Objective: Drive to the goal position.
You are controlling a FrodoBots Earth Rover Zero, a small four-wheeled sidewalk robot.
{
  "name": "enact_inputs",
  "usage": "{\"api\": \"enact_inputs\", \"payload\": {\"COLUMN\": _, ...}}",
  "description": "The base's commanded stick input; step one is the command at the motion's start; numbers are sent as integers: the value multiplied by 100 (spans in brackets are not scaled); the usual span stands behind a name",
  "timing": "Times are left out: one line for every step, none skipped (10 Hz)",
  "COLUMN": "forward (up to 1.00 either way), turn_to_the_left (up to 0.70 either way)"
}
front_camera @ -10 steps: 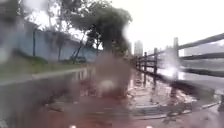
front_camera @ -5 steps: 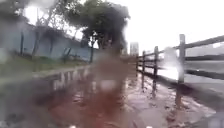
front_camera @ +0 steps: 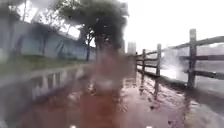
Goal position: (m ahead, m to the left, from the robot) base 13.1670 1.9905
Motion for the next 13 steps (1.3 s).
{"api": "enact_inputs", "payload": {"forward": 100, "turn_to_the_left": -6}}
{"api": "enact_inputs", "payload": {"forward": 100, "turn_to_the_left": -21}}
{"api": "enact_inputs", "payload": {"forward": 100, "turn_to_the_left": -38}}
{"api": "enact_inputs", "payload": {"forward": 100, "turn_to_the_left": -33}}
{"api": "enact_inputs", "payload": {"forward": 100, "turn_to_the_left": -15}}
{"api": "enact_inputs", "payload": {"forward": 100, "turn_to_the_left": 0}}
{"api": "enact_inputs", "payload": {"forward": 100, "turn_to_the_left": 0}}
{"api": "enact_inputs", "payload": {"forward": 100, "turn_to_the_left": 0}}
{"api": "enact_inputs", "payload": {"forward": 100, "turn_to_the_left": 0}}
{"api": "enact_inputs", "payload": {"forward": 100, "turn_to_the_left": 0}}
{"api": "enact_inputs", "payload": {"forward": 100, "turn_to_the_left": -4}}
{"api": "enact_inputs", "payload": {"forward": 100, "turn_to_the_left": -9}}
{"api": "enact_inputs", "payload": {"forward": 100, "turn_to_the_left": -15}}
